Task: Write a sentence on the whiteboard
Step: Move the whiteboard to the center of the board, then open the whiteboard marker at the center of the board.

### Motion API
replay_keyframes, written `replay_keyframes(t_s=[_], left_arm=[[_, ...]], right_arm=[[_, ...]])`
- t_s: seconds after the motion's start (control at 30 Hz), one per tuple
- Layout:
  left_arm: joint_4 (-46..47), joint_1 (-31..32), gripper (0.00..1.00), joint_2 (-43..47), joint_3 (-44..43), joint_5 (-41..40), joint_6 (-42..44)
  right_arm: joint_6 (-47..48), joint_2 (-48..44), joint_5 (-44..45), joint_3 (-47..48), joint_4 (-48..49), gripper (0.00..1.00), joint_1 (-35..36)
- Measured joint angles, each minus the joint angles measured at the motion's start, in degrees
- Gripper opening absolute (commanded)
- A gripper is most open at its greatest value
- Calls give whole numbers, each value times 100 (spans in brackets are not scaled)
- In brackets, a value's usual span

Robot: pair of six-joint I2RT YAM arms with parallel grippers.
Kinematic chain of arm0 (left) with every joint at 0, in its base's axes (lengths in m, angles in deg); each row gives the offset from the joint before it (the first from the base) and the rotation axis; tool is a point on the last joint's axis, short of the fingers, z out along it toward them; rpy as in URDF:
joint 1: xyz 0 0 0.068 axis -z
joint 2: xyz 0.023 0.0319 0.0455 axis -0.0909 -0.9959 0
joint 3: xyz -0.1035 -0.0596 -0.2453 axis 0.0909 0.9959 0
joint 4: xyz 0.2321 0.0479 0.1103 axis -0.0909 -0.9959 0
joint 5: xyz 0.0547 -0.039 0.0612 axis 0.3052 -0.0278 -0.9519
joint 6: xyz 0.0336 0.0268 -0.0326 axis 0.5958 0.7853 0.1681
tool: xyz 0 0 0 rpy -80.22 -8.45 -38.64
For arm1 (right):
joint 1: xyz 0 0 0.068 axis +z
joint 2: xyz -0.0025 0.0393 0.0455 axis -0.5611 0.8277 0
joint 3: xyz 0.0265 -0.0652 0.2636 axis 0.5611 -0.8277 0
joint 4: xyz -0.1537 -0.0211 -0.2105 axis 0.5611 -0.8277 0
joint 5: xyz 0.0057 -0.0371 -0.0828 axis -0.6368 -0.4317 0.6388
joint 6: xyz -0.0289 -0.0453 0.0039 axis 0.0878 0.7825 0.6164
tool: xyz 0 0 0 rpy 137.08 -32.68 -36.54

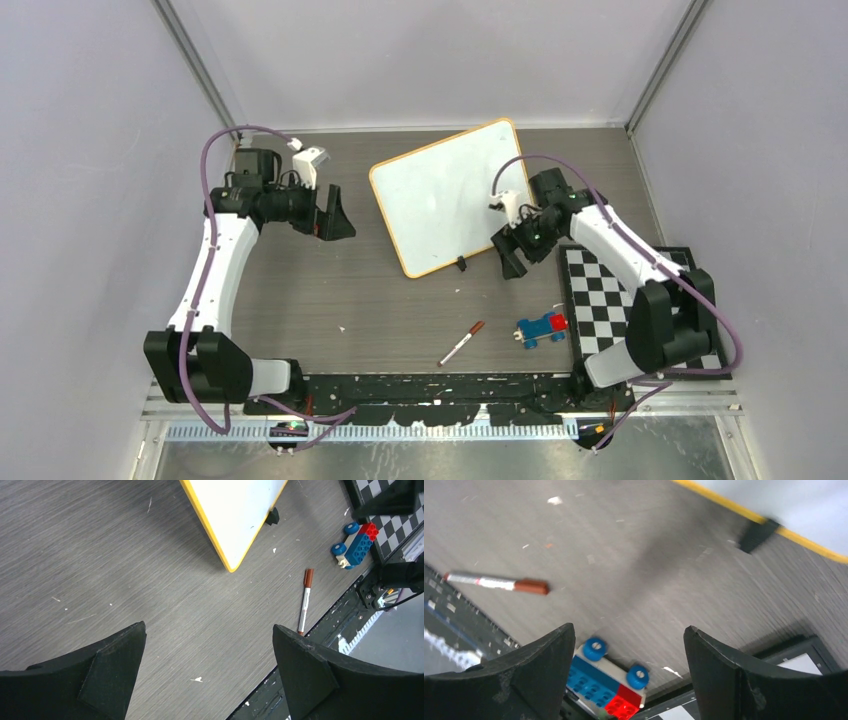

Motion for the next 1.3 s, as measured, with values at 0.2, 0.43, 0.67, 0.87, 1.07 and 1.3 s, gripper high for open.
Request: replay_keyframes(t_s=[0.2, 0.43, 0.67, 0.87, 1.07, 1.3], left_arm=[[-7, -2, 100, 17, 24, 87, -315], [83, -610, 100, 470, 184, 411, -940], [153, -1272, 100, 715, 184, 608, -1355], [155, -1543, 100, 778, 184, 638, -1539], [157, -1558, 100, 796, 184, 651, -1585], [157, -1558, 100, 778, 181, 695, -1609]], right_arm=[[584, -503, 131, 44, -490, 77, 1668], [841, -192, 1298, 240, -673, 69, 3980], [848, 719, 2518, 435, -844, 66, 5453], [822, 1241, 3053, 667, -872, 65, 5943], [809, 1655, 3161, 706, -798, 63, 6061], [835, 2031, 3171, 695, -592, 59, 6063]])
